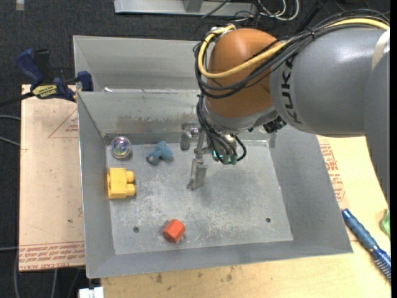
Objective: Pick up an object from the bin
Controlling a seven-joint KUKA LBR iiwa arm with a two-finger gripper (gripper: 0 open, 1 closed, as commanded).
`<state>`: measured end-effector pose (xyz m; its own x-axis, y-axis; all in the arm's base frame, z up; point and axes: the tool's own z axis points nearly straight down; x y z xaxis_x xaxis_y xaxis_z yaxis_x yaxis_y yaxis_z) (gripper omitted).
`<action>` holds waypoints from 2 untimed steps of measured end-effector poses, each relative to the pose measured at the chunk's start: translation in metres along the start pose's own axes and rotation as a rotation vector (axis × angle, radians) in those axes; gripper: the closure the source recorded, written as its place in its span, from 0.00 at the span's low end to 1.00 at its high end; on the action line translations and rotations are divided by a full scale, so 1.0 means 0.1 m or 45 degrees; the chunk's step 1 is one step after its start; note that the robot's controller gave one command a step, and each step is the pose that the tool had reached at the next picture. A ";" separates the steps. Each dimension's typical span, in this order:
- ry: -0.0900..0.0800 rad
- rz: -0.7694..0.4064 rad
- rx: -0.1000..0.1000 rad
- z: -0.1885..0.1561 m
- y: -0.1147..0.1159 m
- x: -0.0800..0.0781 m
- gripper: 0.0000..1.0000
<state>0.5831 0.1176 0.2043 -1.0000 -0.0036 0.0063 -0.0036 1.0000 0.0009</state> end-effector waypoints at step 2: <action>-0.011 0.311 -0.003 0.75 0.42 -0.58 1.00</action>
Offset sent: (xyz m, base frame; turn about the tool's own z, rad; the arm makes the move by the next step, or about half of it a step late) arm 0.0573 0.0415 -0.0753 0.2465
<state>0.6407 0.1600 0.1287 -0.9712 0.2382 -0.0018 0.2382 0.9712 0.0024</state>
